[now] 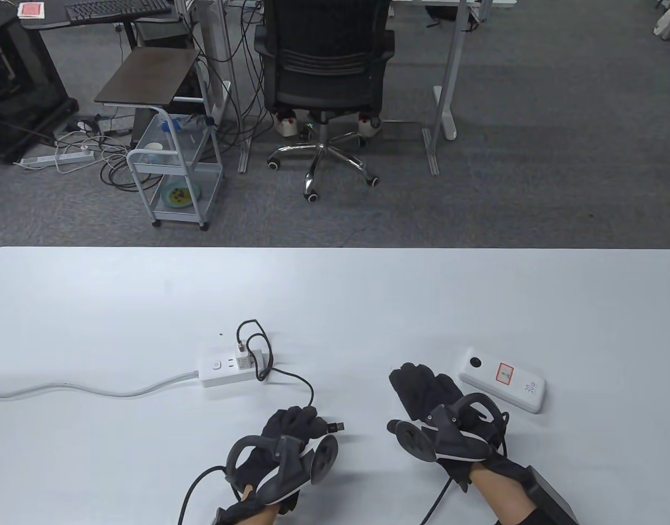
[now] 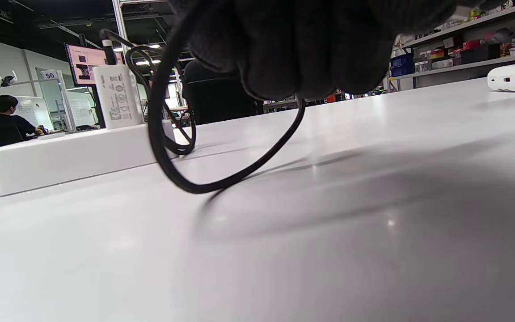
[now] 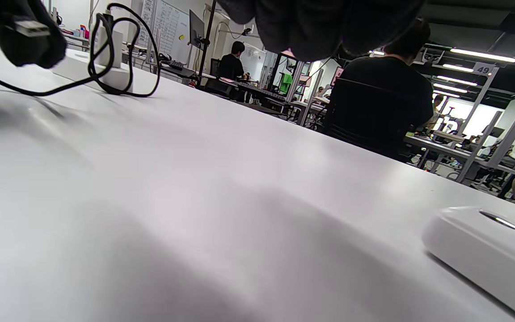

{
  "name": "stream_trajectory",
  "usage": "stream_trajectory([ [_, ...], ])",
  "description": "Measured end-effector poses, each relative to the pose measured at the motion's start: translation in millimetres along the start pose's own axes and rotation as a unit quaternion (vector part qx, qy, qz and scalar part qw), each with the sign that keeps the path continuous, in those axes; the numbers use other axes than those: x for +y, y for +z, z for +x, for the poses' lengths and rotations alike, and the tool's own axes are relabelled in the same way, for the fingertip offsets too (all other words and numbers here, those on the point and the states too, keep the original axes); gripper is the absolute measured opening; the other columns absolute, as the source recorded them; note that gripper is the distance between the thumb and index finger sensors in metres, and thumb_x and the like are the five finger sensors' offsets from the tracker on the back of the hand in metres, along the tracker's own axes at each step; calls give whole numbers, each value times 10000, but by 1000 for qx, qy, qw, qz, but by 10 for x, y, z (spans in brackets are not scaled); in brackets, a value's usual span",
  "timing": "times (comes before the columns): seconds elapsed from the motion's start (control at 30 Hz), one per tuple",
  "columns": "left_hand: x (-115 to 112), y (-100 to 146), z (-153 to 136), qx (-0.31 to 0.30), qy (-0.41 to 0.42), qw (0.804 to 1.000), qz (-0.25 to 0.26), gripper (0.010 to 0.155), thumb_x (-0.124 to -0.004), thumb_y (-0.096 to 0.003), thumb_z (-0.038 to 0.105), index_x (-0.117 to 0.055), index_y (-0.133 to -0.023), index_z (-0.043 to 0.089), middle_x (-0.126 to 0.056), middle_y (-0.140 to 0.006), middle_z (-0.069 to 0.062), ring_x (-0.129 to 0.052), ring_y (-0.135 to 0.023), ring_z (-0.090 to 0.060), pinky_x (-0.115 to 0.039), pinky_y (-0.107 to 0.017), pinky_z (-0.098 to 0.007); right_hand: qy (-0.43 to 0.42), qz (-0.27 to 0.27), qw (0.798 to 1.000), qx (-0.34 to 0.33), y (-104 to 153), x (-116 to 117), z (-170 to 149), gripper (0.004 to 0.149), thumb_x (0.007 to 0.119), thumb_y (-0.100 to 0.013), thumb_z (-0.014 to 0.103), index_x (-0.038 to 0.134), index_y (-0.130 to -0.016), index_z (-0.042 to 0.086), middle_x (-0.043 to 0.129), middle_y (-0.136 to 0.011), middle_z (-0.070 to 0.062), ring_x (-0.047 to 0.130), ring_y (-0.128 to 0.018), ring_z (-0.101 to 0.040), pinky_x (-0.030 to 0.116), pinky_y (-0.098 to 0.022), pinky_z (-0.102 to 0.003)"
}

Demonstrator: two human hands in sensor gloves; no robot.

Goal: Unplug the charger and disconnect the battery pack

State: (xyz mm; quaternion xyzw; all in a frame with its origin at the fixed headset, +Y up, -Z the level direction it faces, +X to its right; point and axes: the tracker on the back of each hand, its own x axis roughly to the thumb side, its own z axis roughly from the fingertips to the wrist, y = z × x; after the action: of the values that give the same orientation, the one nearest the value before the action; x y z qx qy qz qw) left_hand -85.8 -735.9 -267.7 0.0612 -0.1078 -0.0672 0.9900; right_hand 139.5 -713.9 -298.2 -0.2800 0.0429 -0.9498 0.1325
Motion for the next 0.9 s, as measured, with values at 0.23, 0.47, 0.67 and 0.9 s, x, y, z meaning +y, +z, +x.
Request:
stream_trajectory([
  [0.23, 35, 31, 63, -5, 6, 1000, 4, 417, -710, -493, 570, -884, -852, 447, -906, -993, 240, -986, -951, -52, -808, -780, -264, 12, -26, 1000, -4, 90, 110, 102, 794, 358, -512, 572, 345, -1160, 112, 487, -1218, -219, 642, -1045, -432, 602, -708, -573],
  [0.47, 18, 37, 107, -12, 7, 1000, 5, 417, -709, -493, 570, -883, -852, 448, -905, -993, 240, -987, -950, -49, -808, -781, -263, 53, 18, 998, -18, 136, 352, 174, 775, 360, -514, 560, 367, -1154, 124, 521, -1209, -198, 668, -1035, -412, 608, -708, -557],
  [0.67, 14, 41, 146, -16, 13, 1000, 1, 418, -709, -495, 571, -882, -853, 446, -904, -994, 240, -986, -951, -52, -807, -781, -265, 47, 15, 999, -18, 146, 384, 180, 767, 363, -516, 554, 371, -1152, 126, 522, -1207, -196, 667, -1035, -411, 609, -706, -559],
  [0.9, -20, 44, 185, -20, 3, 1000, 0, 417, -709, -491, 573, -883, -850, 449, -907, -991, 240, -987, -950, -52, -808, -780, -264, 44, 9, 999, -15, 184, 368, 165, 768, 370, -514, 556, 373, -1151, 127, 524, -1206, -195, 667, -1036, -409, 606, -707, -562],
])
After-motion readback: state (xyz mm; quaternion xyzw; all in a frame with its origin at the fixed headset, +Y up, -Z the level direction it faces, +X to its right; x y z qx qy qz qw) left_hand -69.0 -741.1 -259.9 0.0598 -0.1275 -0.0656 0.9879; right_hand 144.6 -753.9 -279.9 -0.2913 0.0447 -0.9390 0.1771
